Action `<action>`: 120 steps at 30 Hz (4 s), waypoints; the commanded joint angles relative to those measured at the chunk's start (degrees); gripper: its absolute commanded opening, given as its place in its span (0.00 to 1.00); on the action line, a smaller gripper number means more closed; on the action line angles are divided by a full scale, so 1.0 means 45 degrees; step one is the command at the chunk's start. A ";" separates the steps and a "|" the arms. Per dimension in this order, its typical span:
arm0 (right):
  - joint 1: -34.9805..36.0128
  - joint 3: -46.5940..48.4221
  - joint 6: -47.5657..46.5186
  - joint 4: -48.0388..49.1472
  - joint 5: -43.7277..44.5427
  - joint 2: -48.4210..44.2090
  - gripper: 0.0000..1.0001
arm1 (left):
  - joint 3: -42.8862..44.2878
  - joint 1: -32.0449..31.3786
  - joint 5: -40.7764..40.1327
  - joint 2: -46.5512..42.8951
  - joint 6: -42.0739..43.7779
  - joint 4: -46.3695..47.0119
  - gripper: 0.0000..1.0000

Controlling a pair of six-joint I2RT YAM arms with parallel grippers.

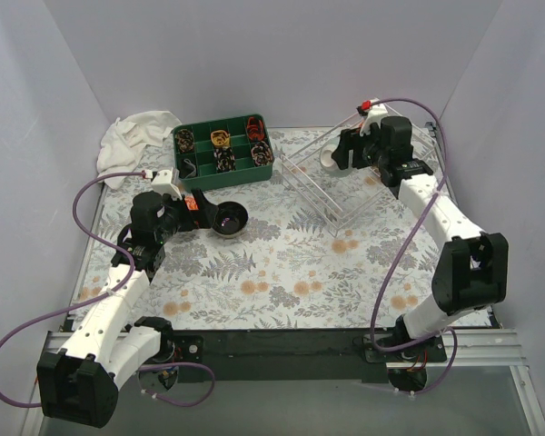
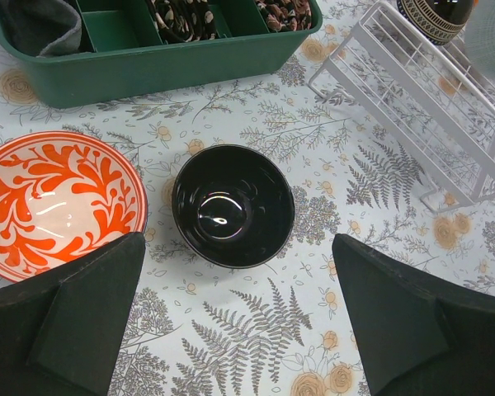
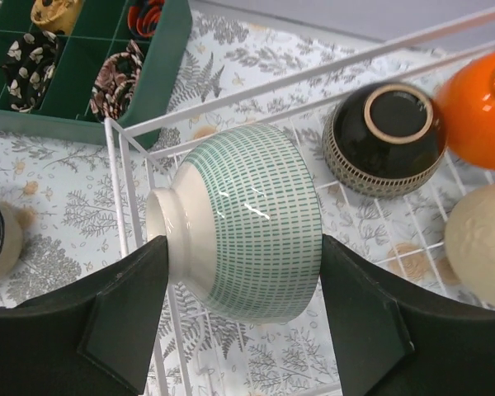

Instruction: Unload the bowls from the dish rack

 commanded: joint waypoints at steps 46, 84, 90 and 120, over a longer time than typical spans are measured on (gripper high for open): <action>1.5758 -0.8413 -2.2098 2.2581 1.5680 0.1980 0.11 | 0.2816 -0.0913 0.4277 0.2368 -0.3577 -0.2401 0.98; 1.6188 -0.8412 -2.2643 2.2581 1.5602 0.2078 0.21 | 0.4338 -0.3296 0.3496 0.5708 -0.3695 -0.3221 0.00; 1.6208 -0.8510 -2.2702 2.2581 1.5719 0.2039 0.47 | 0.4865 -0.3277 0.2599 0.5435 -0.3480 -0.3319 0.00; 1.6013 -0.9369 -1.6555 1.7098 1.6891 -0.0087 0.99 | 0.5298 -0.0294 -0.4237 0.3698 -0.1313 -0.3261 0.00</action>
